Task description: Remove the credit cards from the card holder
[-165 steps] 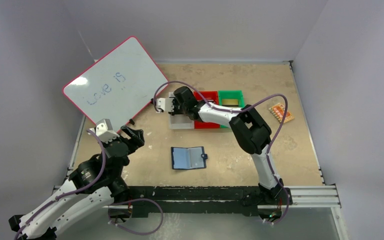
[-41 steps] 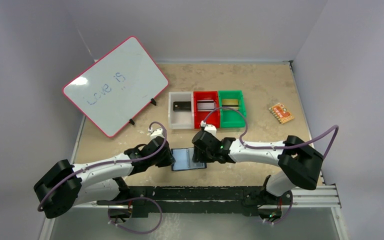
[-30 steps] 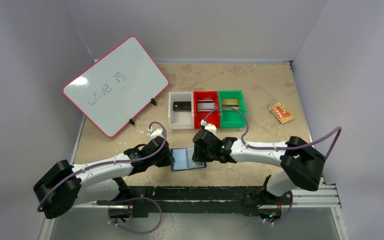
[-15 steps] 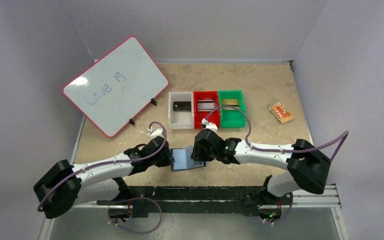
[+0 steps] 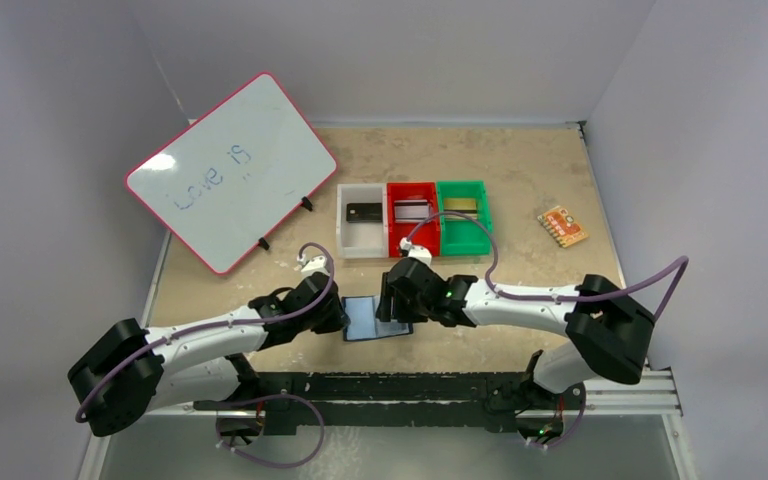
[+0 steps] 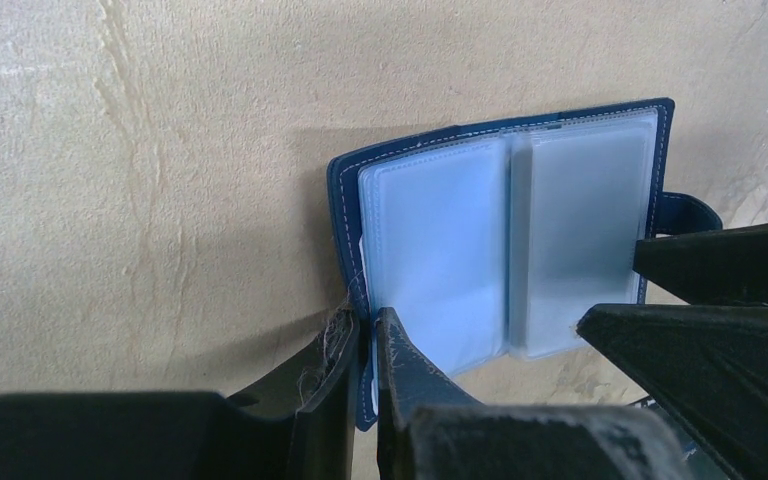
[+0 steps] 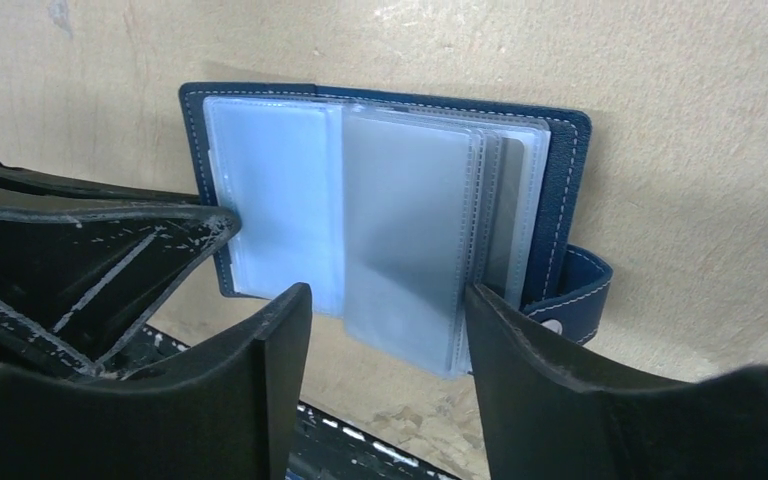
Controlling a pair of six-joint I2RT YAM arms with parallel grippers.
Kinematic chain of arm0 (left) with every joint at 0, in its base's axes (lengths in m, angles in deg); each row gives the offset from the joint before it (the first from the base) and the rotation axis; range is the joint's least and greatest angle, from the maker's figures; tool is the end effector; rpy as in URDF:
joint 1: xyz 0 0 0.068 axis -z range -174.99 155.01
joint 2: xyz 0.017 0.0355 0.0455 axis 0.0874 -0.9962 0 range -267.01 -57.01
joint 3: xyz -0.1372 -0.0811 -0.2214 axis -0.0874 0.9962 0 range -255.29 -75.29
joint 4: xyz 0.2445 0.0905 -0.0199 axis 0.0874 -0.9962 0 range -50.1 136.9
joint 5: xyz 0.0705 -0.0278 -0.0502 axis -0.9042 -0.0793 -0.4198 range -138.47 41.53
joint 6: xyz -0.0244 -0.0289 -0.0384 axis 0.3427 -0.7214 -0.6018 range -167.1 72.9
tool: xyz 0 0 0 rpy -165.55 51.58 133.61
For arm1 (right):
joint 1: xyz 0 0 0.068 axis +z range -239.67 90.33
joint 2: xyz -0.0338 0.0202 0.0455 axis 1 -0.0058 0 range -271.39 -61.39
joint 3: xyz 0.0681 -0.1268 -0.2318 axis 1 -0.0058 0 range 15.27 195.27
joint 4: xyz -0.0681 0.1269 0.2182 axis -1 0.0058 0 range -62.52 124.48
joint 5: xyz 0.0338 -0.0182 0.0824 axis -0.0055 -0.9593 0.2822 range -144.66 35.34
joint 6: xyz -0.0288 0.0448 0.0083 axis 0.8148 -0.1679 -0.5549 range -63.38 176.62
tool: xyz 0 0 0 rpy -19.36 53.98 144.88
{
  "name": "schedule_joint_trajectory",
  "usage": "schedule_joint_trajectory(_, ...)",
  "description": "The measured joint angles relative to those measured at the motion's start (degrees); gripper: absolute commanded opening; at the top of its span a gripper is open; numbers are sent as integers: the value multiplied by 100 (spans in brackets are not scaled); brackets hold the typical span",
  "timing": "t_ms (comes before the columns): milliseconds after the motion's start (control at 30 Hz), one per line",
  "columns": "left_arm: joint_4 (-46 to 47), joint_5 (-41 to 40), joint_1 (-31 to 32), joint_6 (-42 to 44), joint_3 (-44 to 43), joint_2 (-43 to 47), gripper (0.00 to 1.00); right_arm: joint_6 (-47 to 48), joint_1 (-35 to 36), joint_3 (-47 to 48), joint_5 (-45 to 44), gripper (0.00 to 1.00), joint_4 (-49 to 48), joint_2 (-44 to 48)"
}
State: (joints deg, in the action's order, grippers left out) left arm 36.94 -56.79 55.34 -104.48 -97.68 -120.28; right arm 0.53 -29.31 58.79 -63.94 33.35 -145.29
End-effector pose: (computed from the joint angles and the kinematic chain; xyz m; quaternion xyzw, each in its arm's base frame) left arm 0.1283 -0.1467 0.1496 -0.0821 0.9364 -0.2296 0.2524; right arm 0.1498 0.2518 0.1843 -0.0043 0.9254 0.2763 0.2593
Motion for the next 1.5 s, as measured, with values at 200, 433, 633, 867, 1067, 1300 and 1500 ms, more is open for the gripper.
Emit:
schedule_joint_trajectory(200,2,2,0,2,-7,0,9,114,0,140,0,66,-20,9)
schedule_joint_trajectory(433,-11,2,0,20,-66,-7,9,245,0,254,20,62,-20,9)
schedule_joint_trajectory(633,2,4,0,20,-70,-7,8,330,2,275,184,61,-212,59)
schedule_joint_trajectory(867,-9,4,0,24,-90,-9,8,319,2,280,138,65,-162,79)
schedule_joint_trajectory(1067,-39,2,0,87,-151,-11,6,254,2,415,-195,71,306,83)
schedule_joint_trajectory(1300,-81,2,0,101,-225,-13,1,168,2,223,-302,71,457,433)
schedule_joint_trajectory(1500,-101,4,0,101,-225,81,0,101,2,120,-267,68,428,542)
